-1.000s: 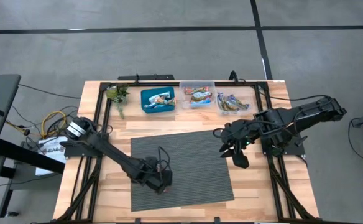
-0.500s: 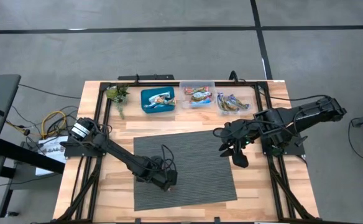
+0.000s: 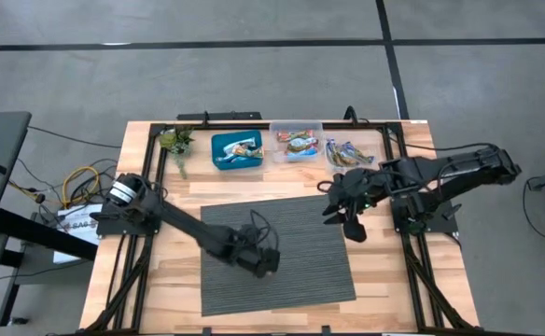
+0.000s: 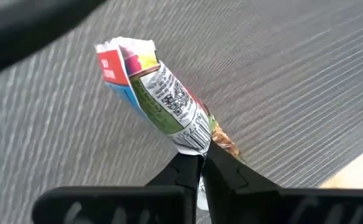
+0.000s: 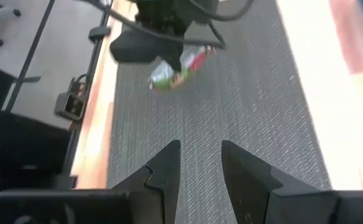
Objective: Pick and place Granola Bars by type
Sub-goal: Put the red granola bar into the left transparent bin, then return to Home Position
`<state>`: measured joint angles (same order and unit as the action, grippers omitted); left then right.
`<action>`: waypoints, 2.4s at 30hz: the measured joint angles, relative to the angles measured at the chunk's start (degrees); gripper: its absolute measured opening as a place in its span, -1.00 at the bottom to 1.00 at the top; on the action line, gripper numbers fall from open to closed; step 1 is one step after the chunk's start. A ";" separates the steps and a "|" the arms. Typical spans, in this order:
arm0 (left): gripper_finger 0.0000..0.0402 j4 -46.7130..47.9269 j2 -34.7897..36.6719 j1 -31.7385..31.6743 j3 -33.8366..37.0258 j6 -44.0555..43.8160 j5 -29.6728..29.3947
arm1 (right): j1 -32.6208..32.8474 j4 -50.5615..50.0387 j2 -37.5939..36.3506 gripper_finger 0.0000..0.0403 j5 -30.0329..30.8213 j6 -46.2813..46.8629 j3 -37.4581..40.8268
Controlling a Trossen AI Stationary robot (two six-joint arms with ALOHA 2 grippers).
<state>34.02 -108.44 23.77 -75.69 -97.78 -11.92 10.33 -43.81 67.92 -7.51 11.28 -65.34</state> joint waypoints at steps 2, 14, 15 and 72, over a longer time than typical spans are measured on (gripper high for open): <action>-0.99 0.50 0.04 -2.57 -2.23 5.14 -1.31 | -1.41 0.94 0.00 -0.47 0.03 -1.06 0.00; -1.00 11.23 0.08 -24.95 -23.97 48.37 -7.60 | -10.79 0.90 -0.83 -0.47 16.95 0.56 -0.02; -1.00 11.12 0.11 -27.14 -25.33 51.71 -7.38 | -11.58 0.77 -0.97 -0.47 19.13 0.66 0.00; -0.18 -9.08 4.17 -42.00 -26.39 84.07 32.06 | -13.45 24.19 -39.98 -0.47 12.09 14.16 33.75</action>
<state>24.94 -104.26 -18.23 -102.08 -13.71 20.14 -3.12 -19.63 27.94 4.58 25.44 -31.59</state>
